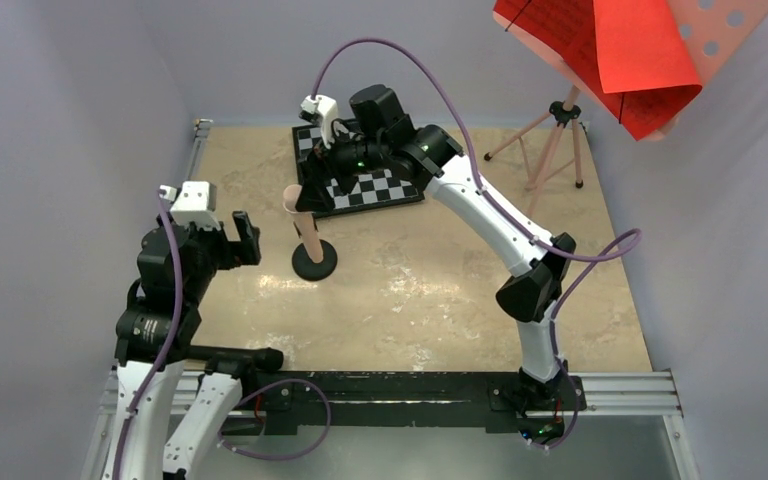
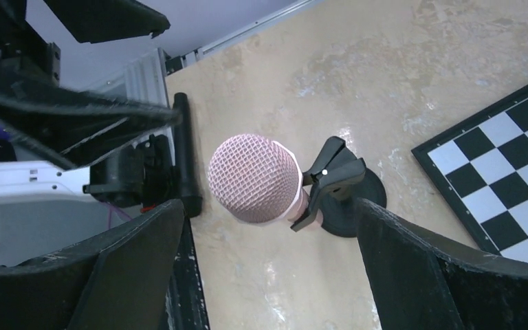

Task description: Pack up the instrument practice props

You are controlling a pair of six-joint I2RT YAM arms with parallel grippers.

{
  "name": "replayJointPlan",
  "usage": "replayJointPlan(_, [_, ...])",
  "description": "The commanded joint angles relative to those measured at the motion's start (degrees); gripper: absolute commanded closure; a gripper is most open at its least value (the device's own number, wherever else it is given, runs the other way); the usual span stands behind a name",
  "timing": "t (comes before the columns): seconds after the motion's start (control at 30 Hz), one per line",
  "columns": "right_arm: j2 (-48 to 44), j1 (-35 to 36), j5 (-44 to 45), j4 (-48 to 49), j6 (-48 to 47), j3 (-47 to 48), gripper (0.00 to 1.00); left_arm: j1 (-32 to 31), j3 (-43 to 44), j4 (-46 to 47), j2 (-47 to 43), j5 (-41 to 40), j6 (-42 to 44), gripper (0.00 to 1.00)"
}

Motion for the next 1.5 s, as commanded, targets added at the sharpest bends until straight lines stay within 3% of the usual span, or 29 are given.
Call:
replayJointPlan(0.0, [0.0, 0.8, -1.9, 7.1, 6.6, 2.5, 0.01, 5.1, -0.2, -0.1, 2.2, -14.8, -4.8, 0.02])
replayJointPlan(0.17, [1.6, 2.6, -0.2, 6.9, 6.9, 2.1, 0.05, 10.8, -2.1, -0.9, -0.4, -8.0, -8.8, 0.03])
replayJointPlan(0.5, [3.4, 3.8, 5.9, 6.4, 6.5, 1.1, 0.19, 16.8, -1.8, -2.7, -2.1, -6.1, -8.1, 0.04])
replayJointPlan(0.73, [3.4, 3.7, 2.9, 4.4, -0.3, 1.9, 0.49, 16.8, -3.1, -1.8, -2.5, -3.7, -6.2, 0.05])
replayJointPlan(0.87, [2.1, 2.9, -3.5, 1.9, -7.3, 2.7, 0.66, 16.9, -4.3, 0.1, -3.0, 0.2, -4.3, 0.05])
replayJointPlan(1.0, [-1.4, 1.7, -13.9, -1.8, -17.4, 0.7, 0.79, 16.8, -7.8, 4.6, -4.2, 13.7, 2.1, 0.06])
replayJointPlan(1.13, [-4.7, 0.1, -24.2, -9.0, -30.0, -1.6, 0.91, 16.8, -11.6, 6.9, -5.3, 33.3, 15.6, 0.06])
replayJointPlan(1.3, [-7.0, -2.1, -28.7, -19.0, -39.9, 1.0, 1.0, 16.7, -10.7, 1.1, -4.0, 48.2, 30.8, 0.08])
replayJointPlan(1.47, [-10.1, -5.0, -33.5, -30.2, -52.5, 1.1, 1.0, 16.8, -8.8, -6.7, -0.6, 60.6, 43.1, 0.1])
